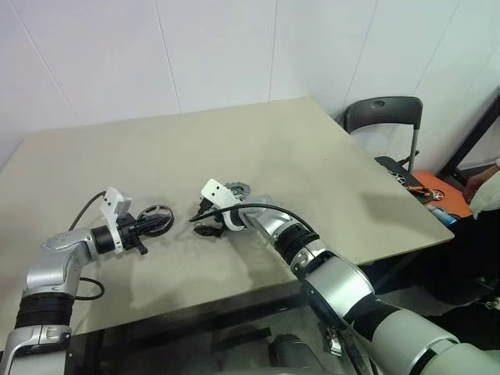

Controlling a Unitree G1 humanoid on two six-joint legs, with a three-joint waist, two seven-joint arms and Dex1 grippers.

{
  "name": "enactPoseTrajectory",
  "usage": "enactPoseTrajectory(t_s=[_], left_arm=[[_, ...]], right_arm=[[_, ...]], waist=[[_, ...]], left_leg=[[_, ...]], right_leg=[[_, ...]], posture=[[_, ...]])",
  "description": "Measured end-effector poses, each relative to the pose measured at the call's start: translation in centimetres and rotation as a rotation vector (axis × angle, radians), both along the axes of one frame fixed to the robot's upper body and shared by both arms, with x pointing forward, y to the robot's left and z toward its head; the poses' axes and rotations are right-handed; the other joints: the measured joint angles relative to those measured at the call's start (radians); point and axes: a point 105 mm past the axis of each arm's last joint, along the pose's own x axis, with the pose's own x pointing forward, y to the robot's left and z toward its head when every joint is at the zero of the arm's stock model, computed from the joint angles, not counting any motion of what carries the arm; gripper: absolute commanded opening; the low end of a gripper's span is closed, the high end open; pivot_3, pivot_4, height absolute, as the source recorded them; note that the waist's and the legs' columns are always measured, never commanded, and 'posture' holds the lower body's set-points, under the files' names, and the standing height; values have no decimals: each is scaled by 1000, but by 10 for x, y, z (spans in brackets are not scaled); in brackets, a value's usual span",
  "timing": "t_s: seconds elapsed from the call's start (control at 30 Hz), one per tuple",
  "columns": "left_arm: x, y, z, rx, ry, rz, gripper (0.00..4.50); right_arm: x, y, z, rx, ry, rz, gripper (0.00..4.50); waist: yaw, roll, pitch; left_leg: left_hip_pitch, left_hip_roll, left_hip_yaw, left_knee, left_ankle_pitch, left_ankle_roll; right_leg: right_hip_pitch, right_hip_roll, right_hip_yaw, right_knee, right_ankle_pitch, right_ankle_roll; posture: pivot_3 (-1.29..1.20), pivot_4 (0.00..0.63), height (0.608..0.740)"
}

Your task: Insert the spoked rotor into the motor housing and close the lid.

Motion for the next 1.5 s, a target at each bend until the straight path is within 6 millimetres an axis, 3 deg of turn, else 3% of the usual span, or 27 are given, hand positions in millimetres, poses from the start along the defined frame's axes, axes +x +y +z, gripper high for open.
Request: enactPoseTrajectory(t_s=[0.23,0.37,0.57,0.9,1.1,1.2,1.3,1.37,1.43,1.5], left_arm=[[2,4,-5,-1,0,22,0],[5,9,-8,-8,8,49,0],[11,18,-4,-11,-11,94,0],[12,18,-7,-2,-8,94,0],[12,17,-8,2,-1,89,0],[14,15,-6,-1,-7,80,0],[17,15,-4,-2,-13,75,0],[15,18,-9,-7,10,89,0],[15,19,-12,-8,23,94,0],[17,15,-11,-15,15,83,0]], right_arm=[[-21,28,42,48,-46,174,4481],[-22,25,31,-2,-18,168,4481],[-15,5,0,-75,110,37,4481],[-6,-3,-8,-73,105,-59,4481],[-10,2,-2,-72,95,-15,4481],[-25,12,29,17,28,162,4481],[-24,-19,65,32,-72,275,4481],[-16,-62,86,11,-102,275,4481],[-13,-95,100,-10,-105,276,4481],[-19,-114,105,-62,-112,329,4481]], waist=[[-16,0,0],[-12,0,0],[-14,0,0],[6,0,0],[9,-1,-1],[6,-2,-1],[16,-2,-1],[20,-2,-1],[16,-2,-1],[13,-1,0]], left_leg=[[-1,0,-1,0,0,0],[-1,0,-1,0,0,0],[-1,0,-1,0,0,0],[3,-1,-1,0,0,0],[1,0,-1,0,0,0],[-6,0,-1,0,0,0],[-15,-2,-3,3,0,-1],[-16,-4,-3,4,0,-1],[-15,-4,-3,3,0,-1],[-15,-3,-2,2,0,-1]], right_leg=[[-1,0,0,0,0,0],[-1,0,0,0,0,0],[-1,0,0,0,0,0],[3,-1,0,-1,-2,4],[1,-1,0,0,-2,4],[-5,0,-1,0,-2,3],[-11,-3,-3,-1,0,1],[-10,-6,-3,-2,0,1],[-10,-5,-3,-2,0,1],[-11,-4,-3,-2,0,1]], posture=[[0,0,740],[0,0,740],[0,0,740],[0,0,740],[0,0,740],[0,0,740],[0,0,740],[0,0,740],[0,0,740],[0,0,740]])
